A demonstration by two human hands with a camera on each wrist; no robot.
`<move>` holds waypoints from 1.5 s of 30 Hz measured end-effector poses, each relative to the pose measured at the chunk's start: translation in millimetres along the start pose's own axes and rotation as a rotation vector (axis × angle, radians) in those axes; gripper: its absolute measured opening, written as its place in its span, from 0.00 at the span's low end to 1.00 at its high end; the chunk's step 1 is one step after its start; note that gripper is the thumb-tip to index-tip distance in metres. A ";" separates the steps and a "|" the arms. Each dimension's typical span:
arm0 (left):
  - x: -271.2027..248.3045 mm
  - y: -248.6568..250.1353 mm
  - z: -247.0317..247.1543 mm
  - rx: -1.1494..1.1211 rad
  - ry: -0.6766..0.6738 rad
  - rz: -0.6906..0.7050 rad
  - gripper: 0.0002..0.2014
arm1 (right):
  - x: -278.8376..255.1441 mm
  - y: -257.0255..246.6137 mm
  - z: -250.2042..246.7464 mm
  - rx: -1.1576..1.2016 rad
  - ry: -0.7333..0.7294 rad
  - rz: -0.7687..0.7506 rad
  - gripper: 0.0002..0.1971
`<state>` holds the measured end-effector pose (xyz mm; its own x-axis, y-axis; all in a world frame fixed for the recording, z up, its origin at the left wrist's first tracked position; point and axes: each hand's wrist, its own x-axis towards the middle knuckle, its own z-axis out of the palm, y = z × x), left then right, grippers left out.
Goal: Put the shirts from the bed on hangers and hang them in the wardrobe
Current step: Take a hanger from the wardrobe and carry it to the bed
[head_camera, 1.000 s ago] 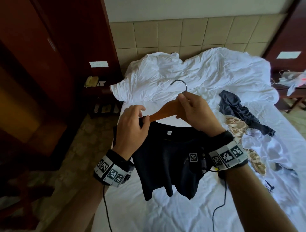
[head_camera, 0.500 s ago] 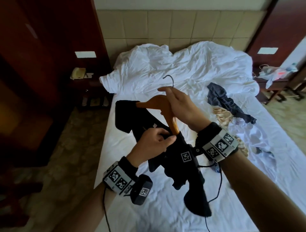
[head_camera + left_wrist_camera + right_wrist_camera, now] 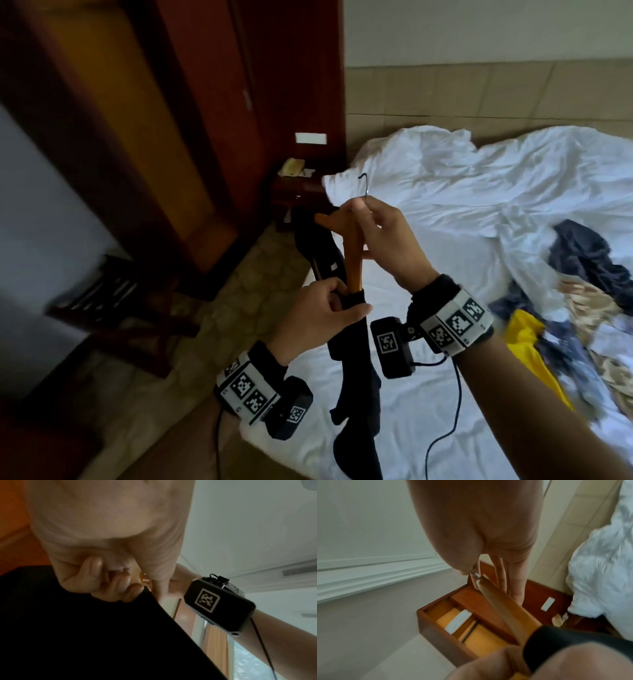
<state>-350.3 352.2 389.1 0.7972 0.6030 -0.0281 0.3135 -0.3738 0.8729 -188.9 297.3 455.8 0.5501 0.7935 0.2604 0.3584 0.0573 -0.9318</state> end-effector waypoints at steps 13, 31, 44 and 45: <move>-198.9 -55.9 -144.1 0.280 0.426 -0.173 0.20 | -78.1 -102.3 203.9 0.413 -0.352 0.029 0.13; -545.0 -176.1 -421.3 0.123 0.765 -0.358 0.15 | -216.4 -314.2 634.4 0.357 -0.935 -0.287 0.15; -731.3 -264.9 -567.4 0.132 1.223 -0.424 0.10 | -309.9 -409.6 927.7 0.575 -1.474 -0.428 0.24; -743.6 -271.0 -583.0 0.147 1.257 -0.438 0.10 | -316.2 -419.7 950.6 0.571 -1.486 -0.459 0.24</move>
<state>-1328.8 415.9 457.4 -0.3701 0.8968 0.2426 0.5348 -0.0079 0.8450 -1230.3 598.3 524.2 -0.7914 0.4779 0.3810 -0.2127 0.3691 -0.9047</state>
